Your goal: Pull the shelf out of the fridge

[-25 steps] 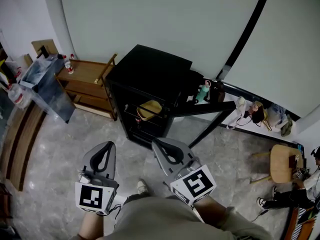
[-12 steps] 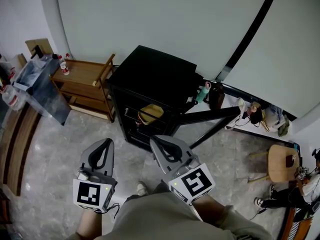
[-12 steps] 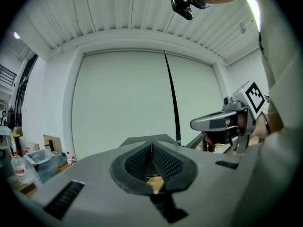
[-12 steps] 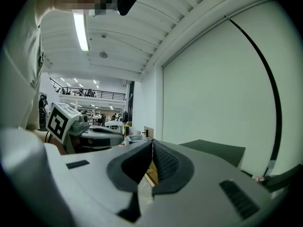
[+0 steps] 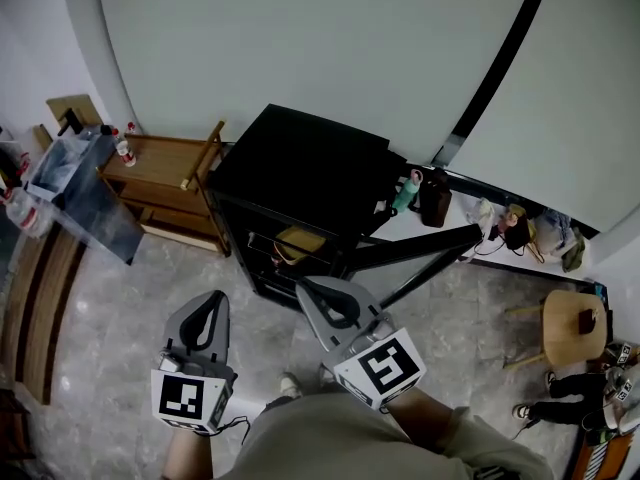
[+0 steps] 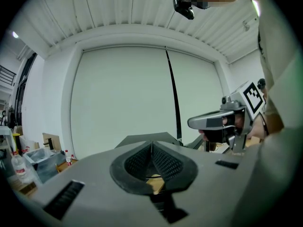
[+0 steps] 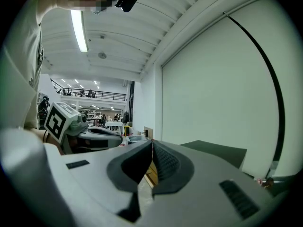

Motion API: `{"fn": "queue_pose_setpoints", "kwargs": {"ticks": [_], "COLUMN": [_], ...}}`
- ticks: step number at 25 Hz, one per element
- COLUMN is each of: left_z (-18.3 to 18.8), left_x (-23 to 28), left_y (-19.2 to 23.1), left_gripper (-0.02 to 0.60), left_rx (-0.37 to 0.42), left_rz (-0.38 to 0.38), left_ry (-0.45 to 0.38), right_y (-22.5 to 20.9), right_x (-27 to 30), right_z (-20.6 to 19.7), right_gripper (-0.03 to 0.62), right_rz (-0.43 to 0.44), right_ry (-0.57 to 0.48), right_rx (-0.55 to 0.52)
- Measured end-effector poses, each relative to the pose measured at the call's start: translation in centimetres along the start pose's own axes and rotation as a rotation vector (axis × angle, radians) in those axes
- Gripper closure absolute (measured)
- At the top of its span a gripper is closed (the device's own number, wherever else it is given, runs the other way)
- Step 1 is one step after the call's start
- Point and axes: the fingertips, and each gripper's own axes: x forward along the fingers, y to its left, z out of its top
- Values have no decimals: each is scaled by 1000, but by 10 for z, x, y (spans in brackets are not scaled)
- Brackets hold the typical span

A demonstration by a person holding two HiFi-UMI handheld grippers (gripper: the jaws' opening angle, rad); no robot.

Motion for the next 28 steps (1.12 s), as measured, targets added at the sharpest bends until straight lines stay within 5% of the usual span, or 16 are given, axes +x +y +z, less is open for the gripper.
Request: {"fn": "queue_pose_setpoints", "kwargs": {"ticks": [11,14,28], "left_z": [-1,-10,-111], "left_x": [56,73,165], "left_y": [12,17,45], "left_gripper": [569,483,383], "left_rx": [-360,-470,-854], "left_rz": [-54,-83,-95], "left_ry": [-93,-112,-57], "right_y": [-34,-37,-34], "right_x": [15,18,54], "right_z": [0,-2,-20], "right_gripper": [597,597,597], "right_rz": [27,34,75], "right_ry": [3,9,47], "right_rx": [-1,-13,-41]}}
